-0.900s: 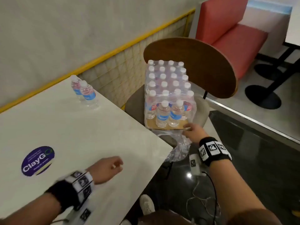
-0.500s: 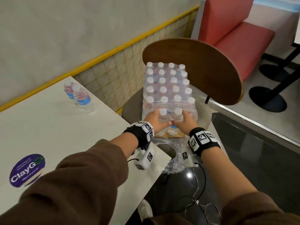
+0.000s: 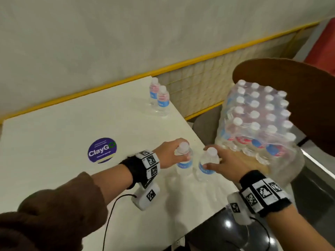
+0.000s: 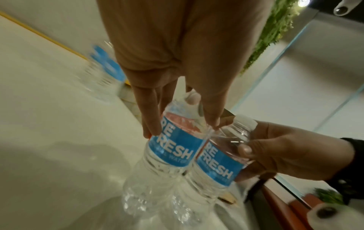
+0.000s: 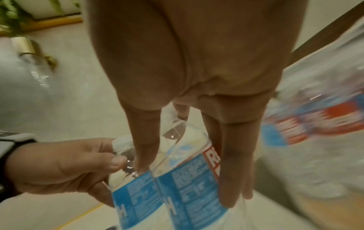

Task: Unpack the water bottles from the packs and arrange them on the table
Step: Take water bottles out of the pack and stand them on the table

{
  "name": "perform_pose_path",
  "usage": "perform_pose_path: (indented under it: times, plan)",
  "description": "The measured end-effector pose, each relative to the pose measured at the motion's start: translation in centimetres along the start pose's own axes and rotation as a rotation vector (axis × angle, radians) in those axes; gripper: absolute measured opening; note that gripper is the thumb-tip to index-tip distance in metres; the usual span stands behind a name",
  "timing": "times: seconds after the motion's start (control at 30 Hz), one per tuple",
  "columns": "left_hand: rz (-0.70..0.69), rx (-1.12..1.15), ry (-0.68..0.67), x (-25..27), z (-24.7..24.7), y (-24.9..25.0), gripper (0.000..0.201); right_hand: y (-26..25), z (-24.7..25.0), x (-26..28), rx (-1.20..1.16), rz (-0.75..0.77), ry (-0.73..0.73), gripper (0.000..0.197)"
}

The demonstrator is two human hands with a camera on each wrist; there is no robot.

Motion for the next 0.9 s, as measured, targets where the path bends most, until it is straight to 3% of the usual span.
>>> perform_pose_path:
  times: [0.23, 0.43, 0.5, 0.6, 0.67, 0.8, 0.9]
  plan:
    - [0.298, -0.077, 0.3, 17.0, 14.6, -12.2, 0.049, -15.1, -17.2, -1.1, 0.094, 0.213, -0.28, 0.052]
    - [0.49, -0.025, 0.573, 26.7, 22.1, -18.7, 0.07, -25.2, -27.8, -0.9, 0.091, 0.273, -0.344, 0.063]
    - [0.507, -0.034, 0.611, 27.8, 23.3, -20.1, 0.076, -27.4, -29.5, -1.2, 0.073, 0.276, -0.33, 0.059]
    - [0.51, 0.012, 0.672, 28.5, 24.2, -21.1, 0.068, -29.4, -30.7, -1.7, 0.048, 0.252, -0.305, 0.056]
    - [0.519, 0.013, 0.636, 28.4, 24.1, -21.2, 0.067, -29.9, -30.9, -2.1, 0.034, 0.241, -0.288, 0.057]
    - [0.495, -0.016, 0.525, 27.3, 23.6, -19.7, 0.086, -29.2, -30.6, -2.3, 0.031, 0.218, -0.3, 0.074]
    - [0.379, -0.311, 0.581, 25.7, 24.9, -16.3, 0.081, -27.0, -28.7, -2.0, 0.016, 0.193, -0.307, 0.083]
Point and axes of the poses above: each hand's wrist, its own x-axis away from the middle knuckle, its own z-axis out of the back of the hand, y = z × x, the point moved 7 cm from there along -x, towards the middle knuckle, and after that the axes turned 10 degrees about -z, right-handed, at the moved point
